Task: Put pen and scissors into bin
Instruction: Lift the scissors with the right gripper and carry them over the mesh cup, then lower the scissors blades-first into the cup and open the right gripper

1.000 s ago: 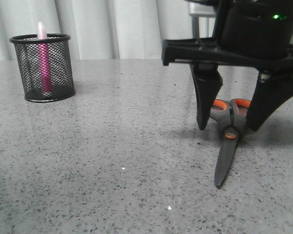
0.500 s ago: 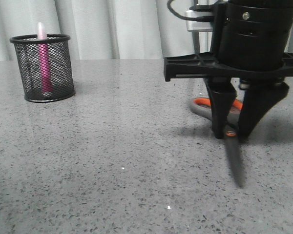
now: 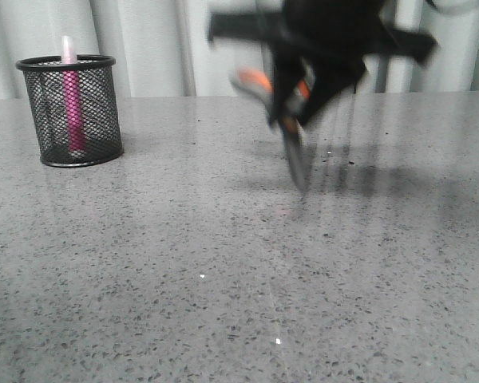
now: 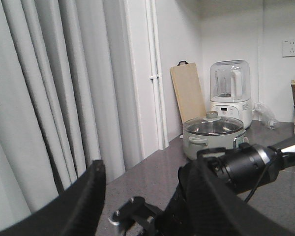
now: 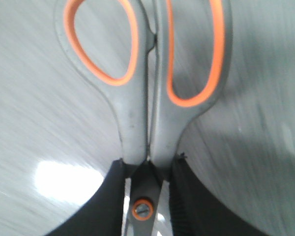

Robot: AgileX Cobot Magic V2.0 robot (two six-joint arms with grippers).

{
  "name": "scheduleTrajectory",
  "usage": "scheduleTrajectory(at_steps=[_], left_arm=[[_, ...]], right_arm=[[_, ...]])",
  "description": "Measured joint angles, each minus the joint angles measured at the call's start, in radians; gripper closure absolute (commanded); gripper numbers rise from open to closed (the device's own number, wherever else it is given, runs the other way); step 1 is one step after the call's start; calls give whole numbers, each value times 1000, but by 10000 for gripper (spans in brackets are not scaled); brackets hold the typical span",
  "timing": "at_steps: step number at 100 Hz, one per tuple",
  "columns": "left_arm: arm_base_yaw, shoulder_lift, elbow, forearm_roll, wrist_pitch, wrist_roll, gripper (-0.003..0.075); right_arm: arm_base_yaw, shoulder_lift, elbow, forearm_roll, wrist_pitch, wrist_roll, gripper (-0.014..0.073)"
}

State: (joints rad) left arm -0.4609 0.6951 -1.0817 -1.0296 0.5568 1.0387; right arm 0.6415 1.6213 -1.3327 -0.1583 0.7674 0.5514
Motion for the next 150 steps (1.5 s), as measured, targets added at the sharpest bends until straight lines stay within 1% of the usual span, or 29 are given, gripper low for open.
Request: scheduleTrajectory(at_steps=[8,17,39,48,62,83,90,98,117,132,142,150], left_arm=[[0,0,0,3,0,0,376],[0,0,0,5,0,0,376],[0,-4,0,10,-6,0,376],[0,-10,0,18,-27,0,376],[0,-45,0,46,-84,0,376],[-2,-100,0,102,-108,0,376],[-2,-114,0,116,-108,0,376],[-2,-130,0,132,-108,0,376],[-2,-147,0,171,-106,0,376],[-2,-154,0,191,-102,0,376],[-2,-154,0,195,-102,0,376],[-2,-156,0,199,-100,0,376]], right_arm=[[21,-11,-84,-35,-80,-4,666],[44,-18,-154,-83,-210,-6,666],[62,5,-184,-219,-691,-8,666],[58,58,-185,-275,-848,-8,666],[47,176,-185,-351,-1007,-8,666],[41,326,-185,-376,-1191,-9,666],[41,358,-185,-378,-1235,-12,666],[40,387,-185,-384,-1252,-12,666],[36,444,-185,-386,-1236,-14,666],[36,448,-185,-386,-1237,-16,666],[36,448,-185,-386,-1230,-16,649],[36,448,-187,-386,-1225,-16,588]])
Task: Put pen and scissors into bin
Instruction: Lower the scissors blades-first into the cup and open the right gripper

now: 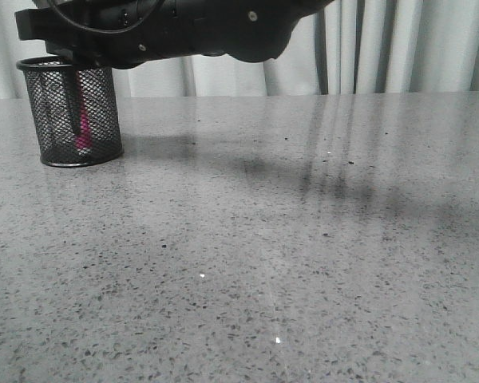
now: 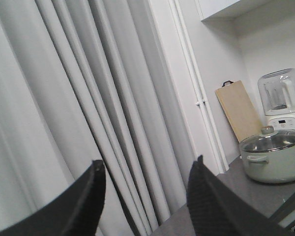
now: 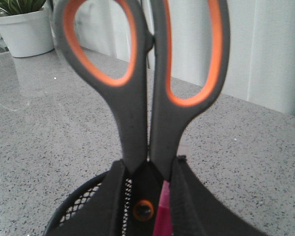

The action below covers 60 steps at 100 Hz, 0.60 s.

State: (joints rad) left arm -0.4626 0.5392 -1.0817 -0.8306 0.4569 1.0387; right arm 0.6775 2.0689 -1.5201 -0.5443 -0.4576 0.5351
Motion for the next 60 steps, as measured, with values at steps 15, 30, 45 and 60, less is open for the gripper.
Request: scheduleTrajectory(at_steps=[15,30,45,60], left_arm=[[0,0,0,2,0,0,377],[0,0,0,4,2,0,398],[0,-1,0,4,12,0,420],[0,-3,0,67,31,-47,536]], right_arm=[[0,0,-2,0,15,0,361],[0,0,-2,2,25,6,209],[0,-10,-2,2,40,15,212],[0,-52,-2,2,51,18,323]])
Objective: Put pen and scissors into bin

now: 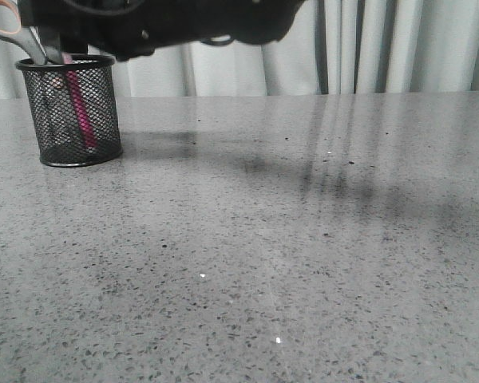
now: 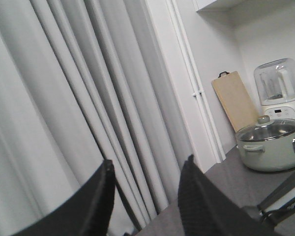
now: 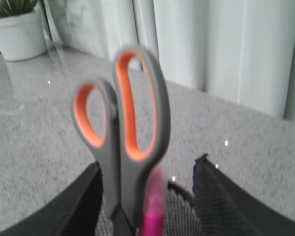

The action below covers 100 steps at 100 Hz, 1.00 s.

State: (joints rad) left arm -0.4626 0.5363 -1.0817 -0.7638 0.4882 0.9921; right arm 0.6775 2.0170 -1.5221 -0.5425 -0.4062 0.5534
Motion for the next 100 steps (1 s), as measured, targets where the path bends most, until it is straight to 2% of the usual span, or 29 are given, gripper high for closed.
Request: scheduleTrajectory(at_steps=[4,9,13,14,28,34,41,46,58,65,80,100], left_arm=[[0,-3,0,46,2,-56,587],[0,-9,2,138,7,-148,661],[0,-16,7,235,10,-244,721],[0,-17,10,270,13,-261,740],[2,-68,60,626,90,-615,739],[2,-100,92,736,134,-749,739],[2,-143,135,830,186,-853,739],[2,-175,168,868,210,-901,739],[4,-250,256,901,240,-947,739],[4,-282,306,906,244,-955,739],[4,-315,390,908,249,-957,739],[4,-315,435,900,257,-958,739]], right_arm=[[0,-20,0,-2,4,0,407],[0,-58,2,-13,7,0,575],[0,-99,11,-26,8,0,672],[0,-115,13,-29,11,0,666],[0,-310,76,-115,36,3,663],[0,-407,131,-143,84,3,664],[2,-540,211,-152,201,5,664],[7,-638,274,-154,337,7,664],[9,-873,447,-152,643,8,666],[9,-1008,555,-150,762,4,670],[9,-1306,751,-122,850,-6,670],[9,-1631,886,-85,989,-39,670]])
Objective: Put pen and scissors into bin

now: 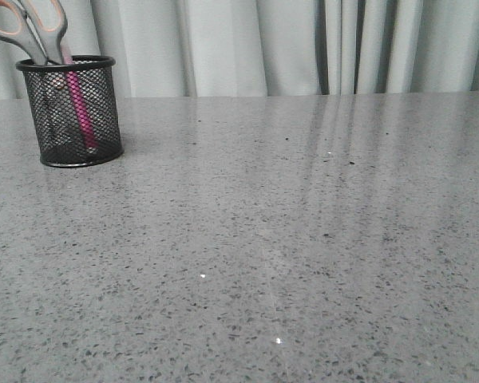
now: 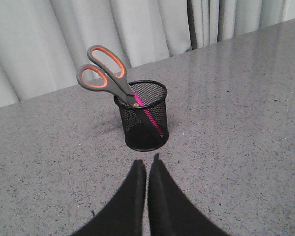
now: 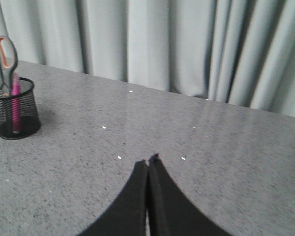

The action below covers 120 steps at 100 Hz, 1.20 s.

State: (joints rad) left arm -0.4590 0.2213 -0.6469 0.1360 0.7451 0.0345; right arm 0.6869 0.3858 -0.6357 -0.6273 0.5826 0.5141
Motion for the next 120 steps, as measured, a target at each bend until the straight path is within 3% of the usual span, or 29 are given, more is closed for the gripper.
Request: scheduleTrajectory(at_steps=[18,95,107,120], left_arm=[[0,0,1,-32,0,-1,739],[0,0,3,-31,-3,-1,739],[30,-11,57,-18,-108,23,739],[108,-39,217,-106,-362,107,739]], right_arm=[[25,-125,46,58,40,-59,670],[32,-129,50,72,38,-73,670],[32,-129,50,72,38,-73,670],[32,-129,50,72,38,-73,670]])
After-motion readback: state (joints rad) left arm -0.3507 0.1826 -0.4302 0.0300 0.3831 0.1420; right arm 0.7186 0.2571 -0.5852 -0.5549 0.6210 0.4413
